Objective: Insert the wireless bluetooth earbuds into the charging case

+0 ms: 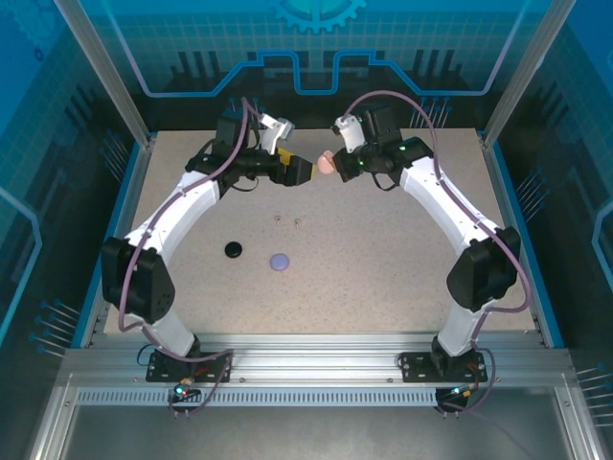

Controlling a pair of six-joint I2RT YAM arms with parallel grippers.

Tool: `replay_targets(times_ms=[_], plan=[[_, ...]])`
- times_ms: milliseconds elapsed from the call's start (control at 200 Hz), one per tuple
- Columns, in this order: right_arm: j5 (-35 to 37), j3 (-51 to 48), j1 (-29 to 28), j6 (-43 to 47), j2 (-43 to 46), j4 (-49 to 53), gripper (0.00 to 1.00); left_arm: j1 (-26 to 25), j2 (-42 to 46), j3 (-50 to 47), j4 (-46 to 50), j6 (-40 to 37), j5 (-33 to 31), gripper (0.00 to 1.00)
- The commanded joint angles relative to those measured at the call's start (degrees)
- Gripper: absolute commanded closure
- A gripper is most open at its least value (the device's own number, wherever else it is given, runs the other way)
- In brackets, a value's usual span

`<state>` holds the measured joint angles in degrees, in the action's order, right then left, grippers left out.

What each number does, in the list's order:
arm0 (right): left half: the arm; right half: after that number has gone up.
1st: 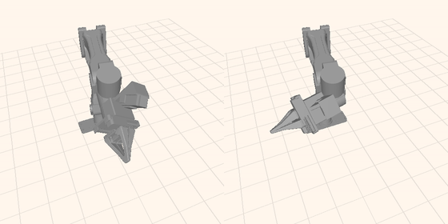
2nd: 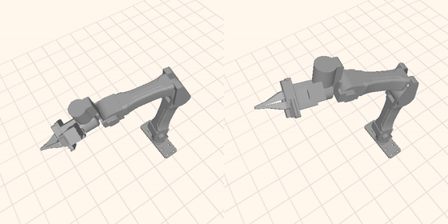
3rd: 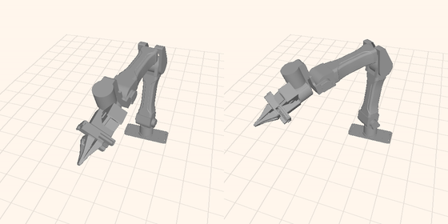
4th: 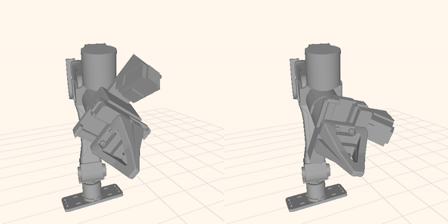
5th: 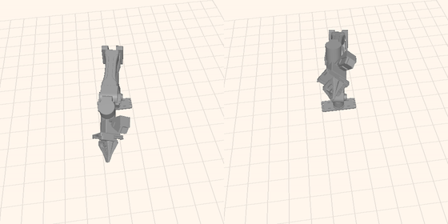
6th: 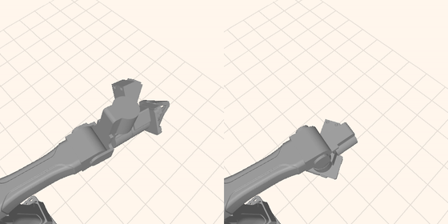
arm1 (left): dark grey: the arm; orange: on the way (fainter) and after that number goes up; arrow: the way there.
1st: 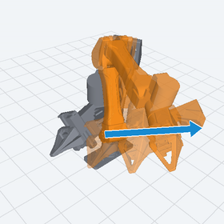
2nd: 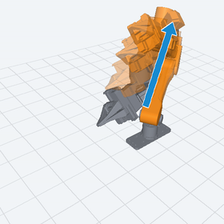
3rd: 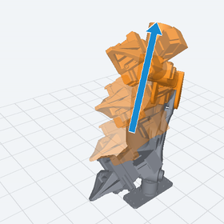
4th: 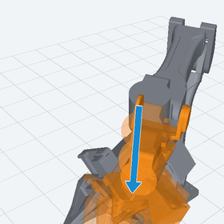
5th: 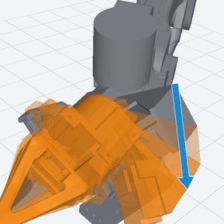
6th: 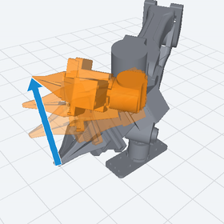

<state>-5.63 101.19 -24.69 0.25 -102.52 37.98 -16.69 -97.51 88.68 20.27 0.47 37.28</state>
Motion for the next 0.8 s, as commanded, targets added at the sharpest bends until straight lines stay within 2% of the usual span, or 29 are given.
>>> replay_targets(times_ms=[0,295,795], plan=[[-4.55,3.16,0.76,4.42,-1.56,3.08,1.00,0.51,-3.10,5.33,11.17,-6.96,4.11,0.07],[-9.07,5.34,0.96,5.90,-2.88,4.29,1.00,0.81,-8.15,11.65,18.48,-10.60,8.63,0.21],[-11.71,3.94,0.30,4.95,-3.38,2.55,1.00,0.87,-11.64,14.16,19.45,-11.19,12.46,0.34]])
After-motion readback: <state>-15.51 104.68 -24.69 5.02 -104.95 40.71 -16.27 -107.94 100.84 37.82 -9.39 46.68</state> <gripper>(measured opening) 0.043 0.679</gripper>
